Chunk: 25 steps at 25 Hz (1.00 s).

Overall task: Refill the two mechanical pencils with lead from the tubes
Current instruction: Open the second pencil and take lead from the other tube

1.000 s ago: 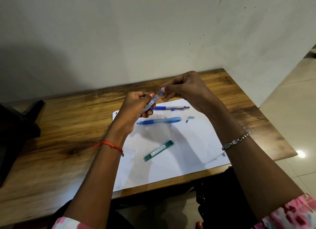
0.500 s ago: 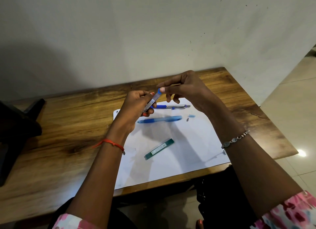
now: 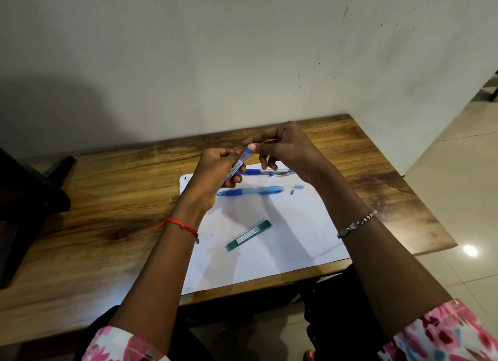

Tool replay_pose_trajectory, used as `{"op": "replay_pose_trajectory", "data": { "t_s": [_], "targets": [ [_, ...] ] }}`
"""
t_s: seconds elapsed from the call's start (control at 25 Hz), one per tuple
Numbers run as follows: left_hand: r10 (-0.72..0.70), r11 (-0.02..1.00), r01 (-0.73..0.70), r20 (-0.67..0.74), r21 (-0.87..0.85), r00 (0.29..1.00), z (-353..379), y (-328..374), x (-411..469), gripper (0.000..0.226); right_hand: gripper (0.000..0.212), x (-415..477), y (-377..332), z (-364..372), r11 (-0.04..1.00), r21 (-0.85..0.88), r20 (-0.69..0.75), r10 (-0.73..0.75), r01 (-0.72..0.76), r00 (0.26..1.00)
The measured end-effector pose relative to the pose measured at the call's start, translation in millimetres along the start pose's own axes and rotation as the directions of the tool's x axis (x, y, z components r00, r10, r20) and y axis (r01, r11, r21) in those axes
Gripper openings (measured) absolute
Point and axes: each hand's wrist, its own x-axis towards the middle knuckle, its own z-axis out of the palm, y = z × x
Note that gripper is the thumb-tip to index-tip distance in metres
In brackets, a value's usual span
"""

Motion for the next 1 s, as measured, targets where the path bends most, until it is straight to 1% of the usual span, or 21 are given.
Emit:
{"op": "replay_pose_trajectory", "data": {
  "t_s": [0.16,0.4,0.6,0.8,1.0],
  "targets": [
    [-0.004,1.000,0.004,-0.005,-0.015,1.000,0.0,2.0,-4.0,0.018,0.016,-1.9,-0.9,-0.1,1.000,-0.009,-0.008,0.019,-0.019,1.000],
    [-0.021,0.999,0.021,-0.004,-0.029,1.000,1.0,2.3,-8.6,0.020,0.009,-5.5,-0.7,2.3,1.000,-0.020,-0.046,0.016,-0.017,0.999],
    [-0.023,0.999,0.022,-0.015,-0.048,1.000,-0.7,3.1,-8.0,0.021,0.008,-4.6,0.8,2.7,0.999,0.009,-0.072,0.040,-0.040,0.997],
    [-0.025,0.999,0.025,-0.030,-0.027,0.999,-0.7,2.9,-9.2,0.020,0.007,-6.4,-2.2,3.2,0.999,-0.001,-0.051,0.054,-0.054,0.997],
    [-0.030,0.999,0.029,-0.026,-0.026,0.999,0.9,2.3,-12.5,0.018,0.011,-7.9,-2.5,0.9,0.997,-0.030,-0.011,0.077,-0.077,0.997]
  ]
}}
